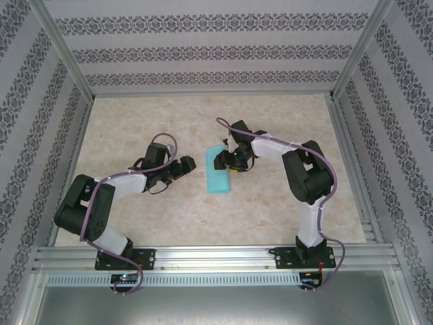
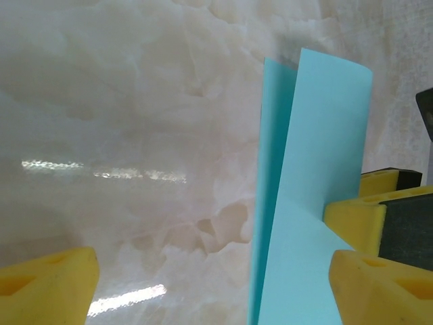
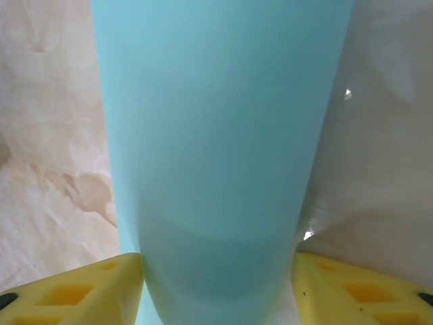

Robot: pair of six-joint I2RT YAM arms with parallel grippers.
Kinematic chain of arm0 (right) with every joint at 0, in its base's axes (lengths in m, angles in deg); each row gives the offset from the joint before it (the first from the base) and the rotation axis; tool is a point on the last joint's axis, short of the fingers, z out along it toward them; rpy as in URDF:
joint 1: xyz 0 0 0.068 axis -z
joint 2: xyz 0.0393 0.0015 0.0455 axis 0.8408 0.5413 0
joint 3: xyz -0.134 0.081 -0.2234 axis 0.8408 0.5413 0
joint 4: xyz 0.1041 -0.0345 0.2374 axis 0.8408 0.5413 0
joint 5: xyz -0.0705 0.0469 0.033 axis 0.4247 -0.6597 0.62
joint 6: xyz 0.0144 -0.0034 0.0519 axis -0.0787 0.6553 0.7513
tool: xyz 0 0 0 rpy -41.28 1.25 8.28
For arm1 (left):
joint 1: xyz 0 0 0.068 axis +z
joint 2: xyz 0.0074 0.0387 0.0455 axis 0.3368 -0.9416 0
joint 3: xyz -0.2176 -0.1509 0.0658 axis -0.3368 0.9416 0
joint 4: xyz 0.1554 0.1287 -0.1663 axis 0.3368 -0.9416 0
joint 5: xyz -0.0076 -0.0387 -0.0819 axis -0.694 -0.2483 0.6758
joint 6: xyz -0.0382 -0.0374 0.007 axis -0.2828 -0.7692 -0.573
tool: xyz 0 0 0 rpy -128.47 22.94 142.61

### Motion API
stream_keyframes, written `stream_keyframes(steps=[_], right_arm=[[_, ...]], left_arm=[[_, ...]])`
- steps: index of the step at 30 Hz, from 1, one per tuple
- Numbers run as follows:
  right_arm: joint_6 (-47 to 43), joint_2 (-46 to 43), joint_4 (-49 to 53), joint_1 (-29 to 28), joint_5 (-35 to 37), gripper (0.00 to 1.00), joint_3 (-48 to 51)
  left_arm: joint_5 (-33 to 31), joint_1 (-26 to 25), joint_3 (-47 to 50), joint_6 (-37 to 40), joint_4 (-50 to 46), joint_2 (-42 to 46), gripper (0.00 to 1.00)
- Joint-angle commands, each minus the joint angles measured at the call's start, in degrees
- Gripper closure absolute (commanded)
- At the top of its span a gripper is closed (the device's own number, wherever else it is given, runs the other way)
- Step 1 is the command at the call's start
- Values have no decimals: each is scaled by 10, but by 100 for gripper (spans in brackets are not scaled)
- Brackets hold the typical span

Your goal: Fold a paper plane with a square sheet of paper (pick it up from the middle)

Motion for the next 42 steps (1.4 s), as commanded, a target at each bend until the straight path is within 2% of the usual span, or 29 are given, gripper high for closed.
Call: stream_keyframes(steps=[1, 10, 19, 22, 30, 42], right_arm=[[-2, -1, 14, 2, 19, 42, -9], [-23, 50, 64, -2, 30, 44, -35], [-26, 102, 110, -41, 132, 38, -50], [-16, 114, 111, -47, 151, 37, -47], [-24, 132, 116, -52, 170, 34, -50], [-25, 154, 125, -51, 186, 35, -53]], left_arm=[[10, -10, -22, -12, 32, -13, 15], [-8, -30, -42, -9, 39, -33, 22], [7, -35, -70, -11, 58, -75, 42], [20, -36, -76, -19, 79, -89, 52], [24, -35, -113, -13, 65, -123, 68], [37, -35, -134, -6, 54, -148, 76]])
